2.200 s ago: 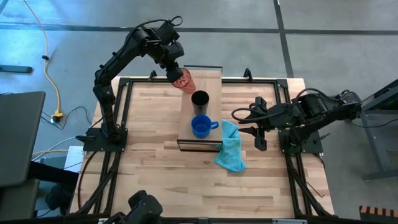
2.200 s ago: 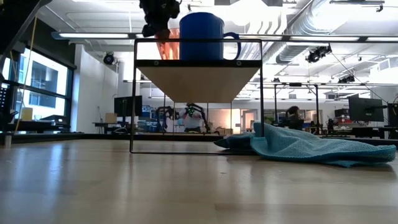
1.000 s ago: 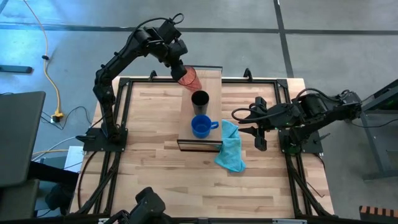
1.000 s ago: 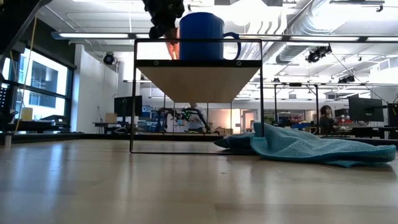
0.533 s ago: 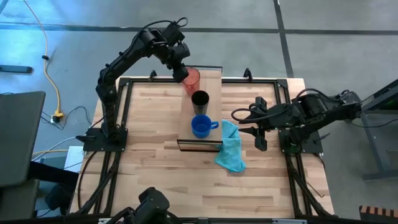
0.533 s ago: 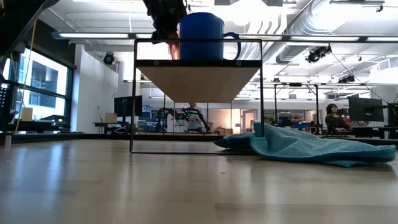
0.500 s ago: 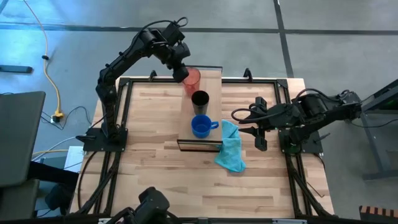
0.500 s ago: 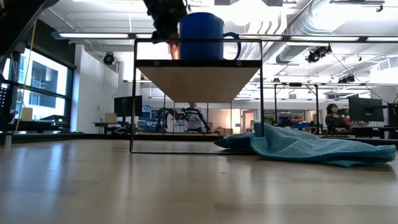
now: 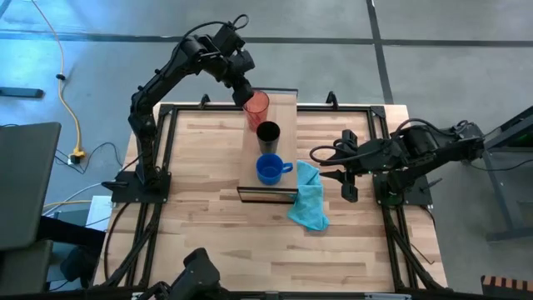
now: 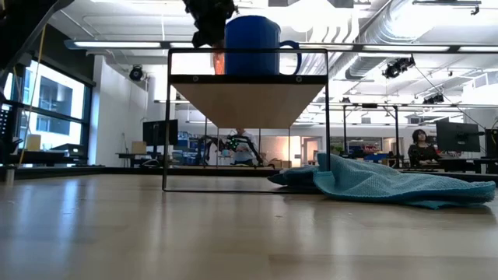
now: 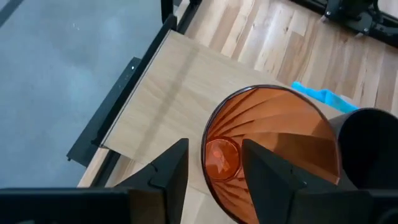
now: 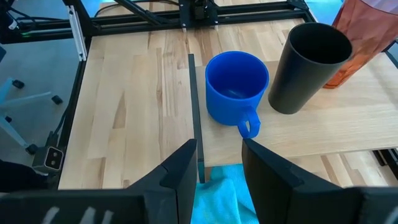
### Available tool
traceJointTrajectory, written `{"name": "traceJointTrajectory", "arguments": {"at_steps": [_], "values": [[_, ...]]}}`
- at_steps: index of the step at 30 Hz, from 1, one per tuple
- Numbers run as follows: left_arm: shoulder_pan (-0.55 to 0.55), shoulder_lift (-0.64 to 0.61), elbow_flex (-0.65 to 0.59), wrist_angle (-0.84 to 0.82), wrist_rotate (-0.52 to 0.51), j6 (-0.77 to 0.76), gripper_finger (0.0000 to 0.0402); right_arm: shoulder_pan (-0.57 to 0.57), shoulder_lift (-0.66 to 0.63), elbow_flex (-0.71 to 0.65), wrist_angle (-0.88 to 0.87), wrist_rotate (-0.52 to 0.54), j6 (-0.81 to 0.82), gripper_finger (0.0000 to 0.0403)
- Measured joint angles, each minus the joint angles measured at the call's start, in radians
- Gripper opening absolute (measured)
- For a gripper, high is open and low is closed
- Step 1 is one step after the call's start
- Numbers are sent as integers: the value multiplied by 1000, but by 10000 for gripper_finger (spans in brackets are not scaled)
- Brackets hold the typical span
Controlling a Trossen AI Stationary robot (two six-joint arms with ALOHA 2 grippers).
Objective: Stack small to large cups/mugs on shelf
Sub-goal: Put the red glass cup on the shelf
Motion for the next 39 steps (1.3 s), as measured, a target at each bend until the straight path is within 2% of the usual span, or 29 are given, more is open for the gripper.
{"name": "traceJointTrajectory", "arguments": {"at_steps": [4,12,19,32,39], "values": [[1,-12,10,-15,1,0,138,0,0,0,-1,0,0,119],[1,-56,10,-175,-38,51,138,0,0,0,-2,0,8,119],[1,-84,10,-178,-43,61,138,0,0,0,5,0,11,119],[0,-82,-156,-179,-3,69,138,0,0,0,9,0,10,119],[0,-81,-195,-164,39,76,138,0,0,0,9,0,-4,119]]}}
